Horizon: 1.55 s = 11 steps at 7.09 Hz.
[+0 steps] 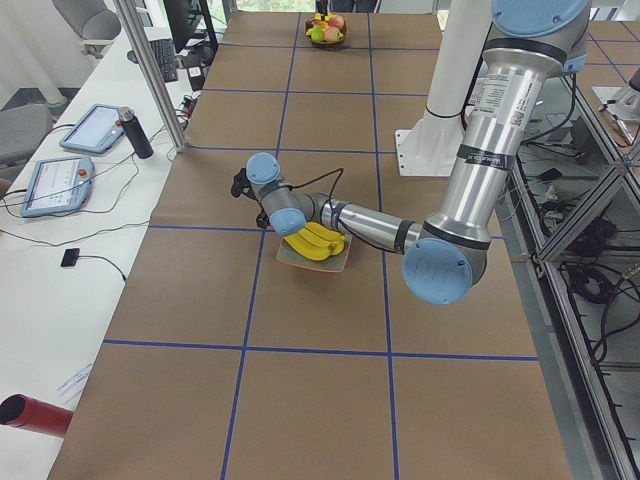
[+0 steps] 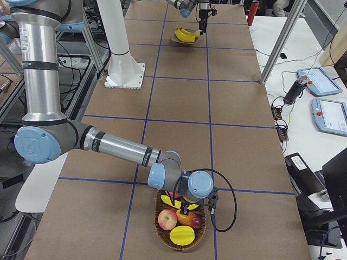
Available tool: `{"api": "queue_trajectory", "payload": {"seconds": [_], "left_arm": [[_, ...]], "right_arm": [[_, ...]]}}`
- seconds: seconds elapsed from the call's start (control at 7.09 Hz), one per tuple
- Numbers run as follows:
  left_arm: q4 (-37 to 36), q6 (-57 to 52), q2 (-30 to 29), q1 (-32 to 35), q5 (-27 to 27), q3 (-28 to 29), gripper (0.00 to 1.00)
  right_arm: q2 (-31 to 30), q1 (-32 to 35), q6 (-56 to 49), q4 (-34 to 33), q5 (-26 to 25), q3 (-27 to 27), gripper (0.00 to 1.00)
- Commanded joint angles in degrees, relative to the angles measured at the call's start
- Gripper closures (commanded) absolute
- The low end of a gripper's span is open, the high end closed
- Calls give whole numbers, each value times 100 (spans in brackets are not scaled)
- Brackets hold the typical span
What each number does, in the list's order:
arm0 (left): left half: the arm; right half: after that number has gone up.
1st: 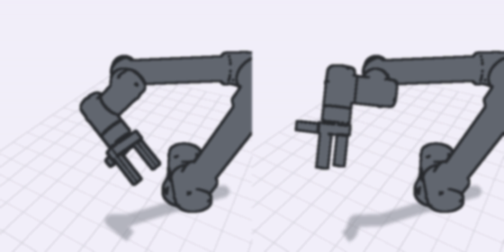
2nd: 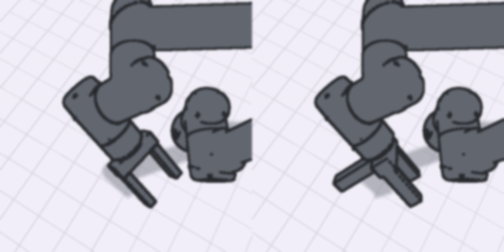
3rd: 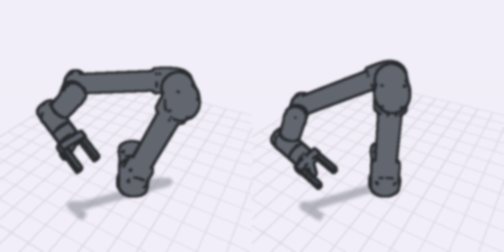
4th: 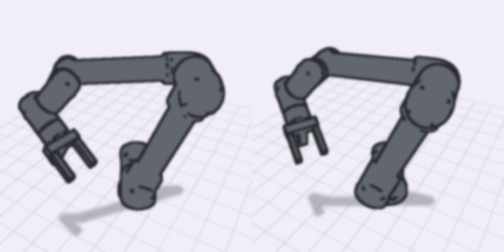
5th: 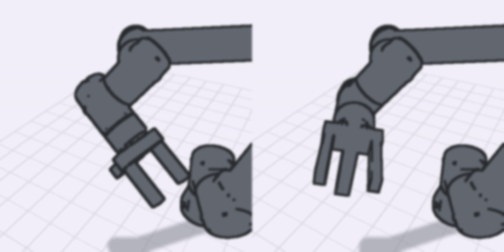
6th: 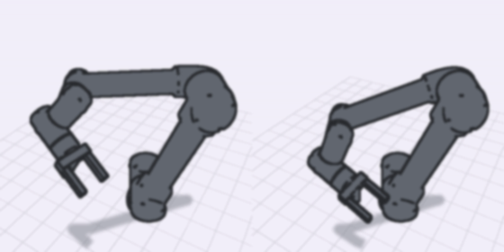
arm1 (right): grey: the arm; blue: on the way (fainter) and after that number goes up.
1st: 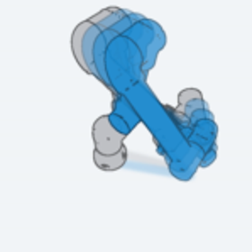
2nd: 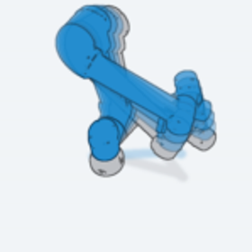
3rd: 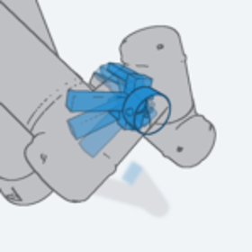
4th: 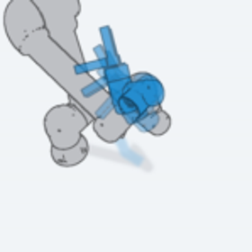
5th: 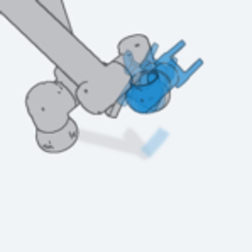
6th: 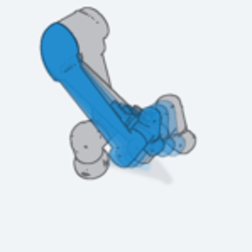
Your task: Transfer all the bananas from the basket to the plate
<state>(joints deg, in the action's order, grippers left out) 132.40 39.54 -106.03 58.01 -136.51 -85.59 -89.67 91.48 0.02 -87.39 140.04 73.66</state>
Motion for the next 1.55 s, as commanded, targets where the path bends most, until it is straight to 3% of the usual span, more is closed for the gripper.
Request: {"api": "queue_trajectory", "payload": {"seconds": [0.0, 1.41], "left_arm": [[-3, 1, -14, -18, 1, 8, 0], [-21, -8, -49, -27, 1, 16, 0]], "right_arm": [[-6, 2, 34, 3, -3, -193, 30], [20, -481, 34, 38, -3, -229, 31]]}}
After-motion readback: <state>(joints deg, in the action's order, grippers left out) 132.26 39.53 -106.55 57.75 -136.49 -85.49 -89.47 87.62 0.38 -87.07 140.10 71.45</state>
